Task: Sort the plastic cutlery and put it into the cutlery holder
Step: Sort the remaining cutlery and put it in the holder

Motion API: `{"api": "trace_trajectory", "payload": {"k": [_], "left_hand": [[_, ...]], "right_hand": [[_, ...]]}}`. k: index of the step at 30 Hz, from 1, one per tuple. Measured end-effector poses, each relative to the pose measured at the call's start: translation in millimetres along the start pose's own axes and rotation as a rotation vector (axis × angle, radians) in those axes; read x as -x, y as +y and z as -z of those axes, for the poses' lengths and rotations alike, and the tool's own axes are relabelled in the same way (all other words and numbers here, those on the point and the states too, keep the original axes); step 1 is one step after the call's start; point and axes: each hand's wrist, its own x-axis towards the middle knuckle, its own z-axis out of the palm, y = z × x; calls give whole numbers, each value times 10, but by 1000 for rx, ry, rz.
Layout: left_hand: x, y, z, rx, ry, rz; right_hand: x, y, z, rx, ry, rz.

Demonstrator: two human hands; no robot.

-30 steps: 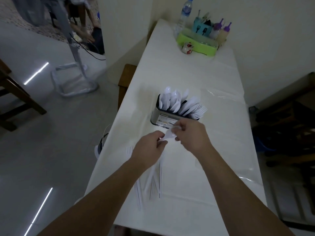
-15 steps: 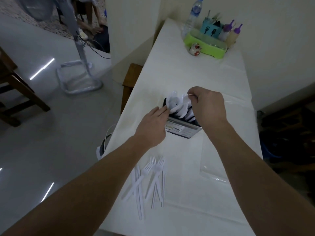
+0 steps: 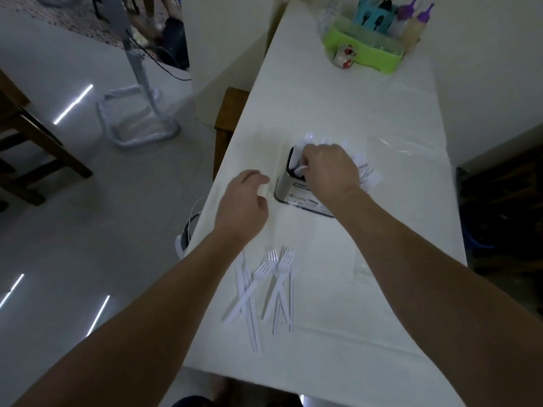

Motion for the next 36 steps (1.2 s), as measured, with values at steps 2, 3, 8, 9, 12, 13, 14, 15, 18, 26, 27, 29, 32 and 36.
{"api": "trace_trajectory", "payload": {"k": [2,3,8,9,12,13,14,15,18,26,27,29,32,36], "left_hand": [[166,-141,32,58,68,137],[257,-207,41,72,78,207],[744,-464,22,50,37,488],[857,-503,-3,21,18,522],[1200,-591,-116,-68,-55,547],[1296,-615,-162,-89,-86,552],[1371,-643,-205,-100,-116,562],[1425,-661,-236,-109,-139,572],[1464,-688,-271,-135,-179,589],[1367,-721,-259,-117,-232,607],[1373,-723,-261,-127,-232,607],[1369,-710,-277,-152,-223,604],[1301,-641,-327,-208,-220,587],[1184,-575,-378,-225,-232,564]], "right_hand": [[23,-29,-33,9,2,11],[44,-37,-47,15,15,24],[336,-157,33,-114,199,-6],[444,-212,51,-146,249,-9],[884,-440,9,-308,202,-63],[1045,-521,-54,-378,108,-122],[1198,-597,-151,-428,-8,-197],[1342,-678,-259,-453,-124,-272],[1693,-903,-602,-488,-384,-455],[1889,-1293,-1026,-635,-489,-695],[1873,-1311,-1028,-624,-485,-708],[1846,-1323,-1047,-622,-485,-728],[1824,-1332,-1071,-651,-468,-728],[1875,-1254,-1079,-682,-458,-735]]}}
